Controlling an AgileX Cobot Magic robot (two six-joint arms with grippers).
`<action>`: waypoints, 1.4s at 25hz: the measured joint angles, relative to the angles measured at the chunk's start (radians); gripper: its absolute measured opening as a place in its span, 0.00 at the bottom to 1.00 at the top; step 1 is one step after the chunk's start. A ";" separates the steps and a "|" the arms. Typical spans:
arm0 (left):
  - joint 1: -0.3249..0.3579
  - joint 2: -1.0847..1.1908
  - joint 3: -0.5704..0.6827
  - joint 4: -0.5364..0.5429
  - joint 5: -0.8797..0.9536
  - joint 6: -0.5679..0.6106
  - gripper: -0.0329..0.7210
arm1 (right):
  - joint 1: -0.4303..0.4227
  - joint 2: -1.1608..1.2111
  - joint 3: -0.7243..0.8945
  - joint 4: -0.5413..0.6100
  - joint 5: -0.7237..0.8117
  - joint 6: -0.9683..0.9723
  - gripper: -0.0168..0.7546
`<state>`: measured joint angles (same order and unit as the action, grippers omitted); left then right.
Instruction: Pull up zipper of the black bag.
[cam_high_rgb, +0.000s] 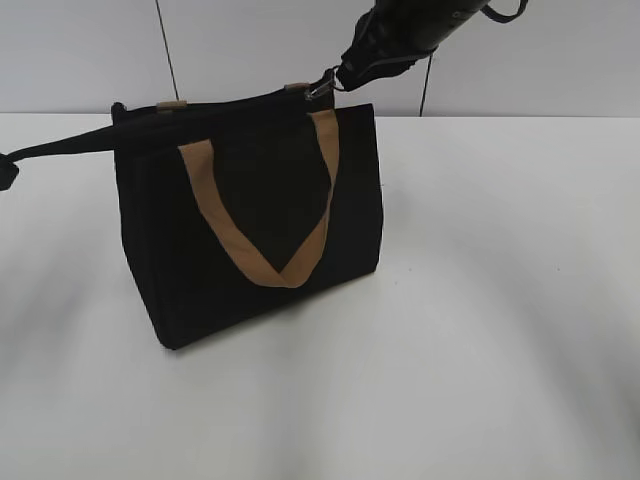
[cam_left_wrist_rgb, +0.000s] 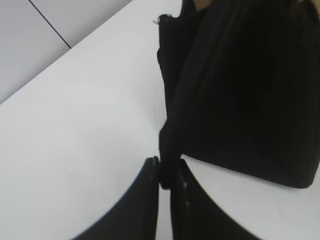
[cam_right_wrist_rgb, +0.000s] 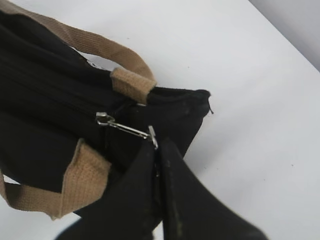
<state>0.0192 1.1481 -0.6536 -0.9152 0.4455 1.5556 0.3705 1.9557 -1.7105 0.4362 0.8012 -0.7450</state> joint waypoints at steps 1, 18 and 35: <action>0.000 0.000 0.000 0.000 0.000 0.000 0.08 | -0.003 0.000 0.000 0.000 0.000 0.000 0.00; 0.006 0.000 0.000 -0.176 -0.004 -0.023 0.88 | -0.032 -0.062 0.000 -0.022 0.013 0.002 0.71; 0.006 0.006 -0.150 0.078 0.118 -0.763 0.79 | -0.114 -0.218 0.000 -0.297 0.322 0.317 0.71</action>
<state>0.0249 1.1545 -0.8038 -0.8367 0.5636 0.7926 0.2562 1.7376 -1.7105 0.1397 1.1237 -0.4281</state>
